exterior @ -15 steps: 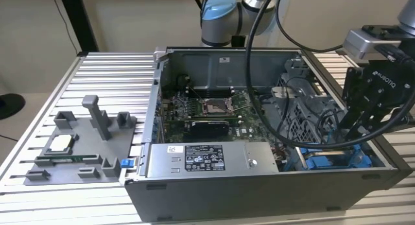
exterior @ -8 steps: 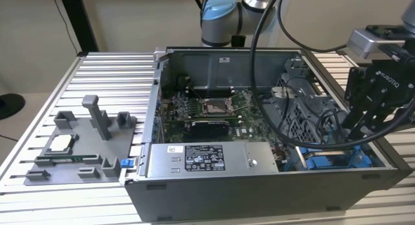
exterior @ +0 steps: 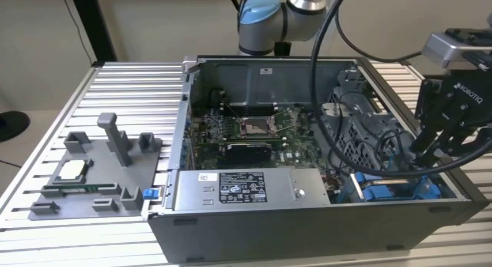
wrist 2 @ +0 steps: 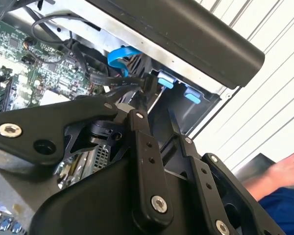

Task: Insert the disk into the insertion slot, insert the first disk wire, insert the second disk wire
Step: 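Insert the first disk wire, then insert the second disk wire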

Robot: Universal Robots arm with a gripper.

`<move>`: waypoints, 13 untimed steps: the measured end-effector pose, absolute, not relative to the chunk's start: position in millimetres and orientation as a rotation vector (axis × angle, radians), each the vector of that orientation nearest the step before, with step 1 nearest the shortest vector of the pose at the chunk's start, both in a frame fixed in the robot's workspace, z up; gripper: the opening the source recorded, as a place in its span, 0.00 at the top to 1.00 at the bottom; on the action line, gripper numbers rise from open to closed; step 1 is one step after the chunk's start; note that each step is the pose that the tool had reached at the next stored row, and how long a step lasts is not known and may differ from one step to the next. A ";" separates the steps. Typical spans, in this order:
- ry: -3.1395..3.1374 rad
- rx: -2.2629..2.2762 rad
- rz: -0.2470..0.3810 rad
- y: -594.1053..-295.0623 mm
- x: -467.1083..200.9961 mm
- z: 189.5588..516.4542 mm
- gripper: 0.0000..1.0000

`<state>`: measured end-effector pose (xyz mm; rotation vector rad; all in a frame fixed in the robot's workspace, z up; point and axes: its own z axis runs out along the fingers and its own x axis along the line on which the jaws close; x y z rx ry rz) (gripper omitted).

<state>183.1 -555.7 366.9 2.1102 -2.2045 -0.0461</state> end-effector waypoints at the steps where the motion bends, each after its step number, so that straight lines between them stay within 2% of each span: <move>1: -2.201 2.107 -0.053 -555.7 185.1 367.0 0.00; 10: -2.125 2.039 -0.188 -555.8 203.2 367.2 0.00; 13: -2.123 2.039 -0.202 -556.6 209.6 367.2 0.00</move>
